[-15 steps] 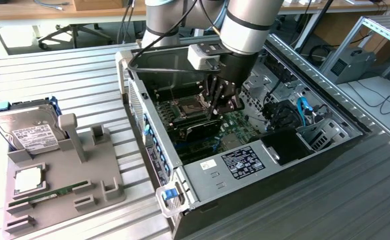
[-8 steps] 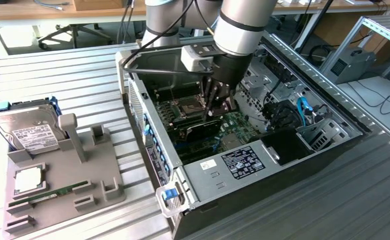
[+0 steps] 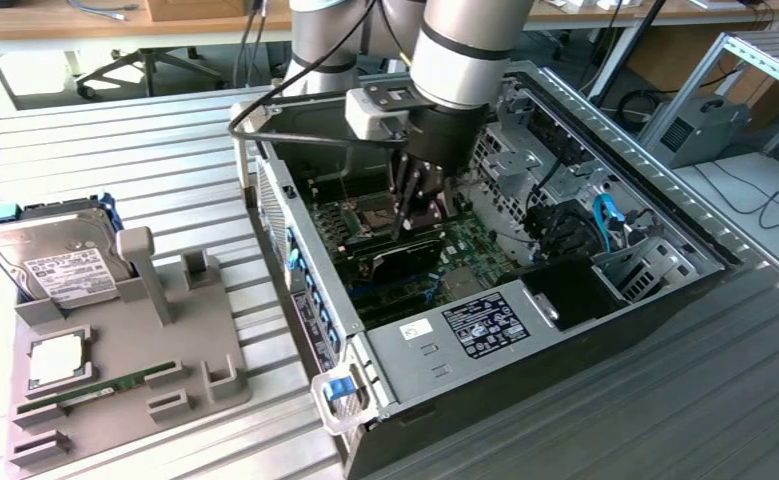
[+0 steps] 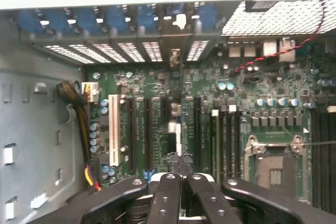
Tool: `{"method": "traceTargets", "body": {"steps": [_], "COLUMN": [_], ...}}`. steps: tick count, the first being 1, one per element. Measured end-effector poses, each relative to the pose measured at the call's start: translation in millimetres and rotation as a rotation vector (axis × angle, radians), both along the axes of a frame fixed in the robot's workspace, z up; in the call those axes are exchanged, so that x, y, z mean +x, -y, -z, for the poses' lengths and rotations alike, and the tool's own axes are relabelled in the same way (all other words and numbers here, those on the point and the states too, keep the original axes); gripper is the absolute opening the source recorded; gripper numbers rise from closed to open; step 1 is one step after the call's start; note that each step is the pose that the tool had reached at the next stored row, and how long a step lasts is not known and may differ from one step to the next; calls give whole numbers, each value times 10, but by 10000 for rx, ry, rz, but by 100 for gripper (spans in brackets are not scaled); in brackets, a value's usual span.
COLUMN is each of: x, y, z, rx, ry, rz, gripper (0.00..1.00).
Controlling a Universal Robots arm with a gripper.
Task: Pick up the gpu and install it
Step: 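Press down on the gpu until it lock into place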
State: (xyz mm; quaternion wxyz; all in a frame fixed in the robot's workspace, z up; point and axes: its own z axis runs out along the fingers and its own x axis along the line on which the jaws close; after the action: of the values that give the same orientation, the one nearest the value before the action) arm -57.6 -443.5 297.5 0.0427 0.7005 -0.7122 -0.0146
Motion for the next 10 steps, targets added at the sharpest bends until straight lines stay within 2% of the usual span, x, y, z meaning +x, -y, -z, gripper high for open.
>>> {"method": "traceTargets", "body": {"steps": [5, 10], "x": [-79, -234], "y": [3, 1], "z": [16, 73], "rx": [0, -1], "ry": [-1, -1], "rz": [1, 1], "gripper": [11, 11]}}
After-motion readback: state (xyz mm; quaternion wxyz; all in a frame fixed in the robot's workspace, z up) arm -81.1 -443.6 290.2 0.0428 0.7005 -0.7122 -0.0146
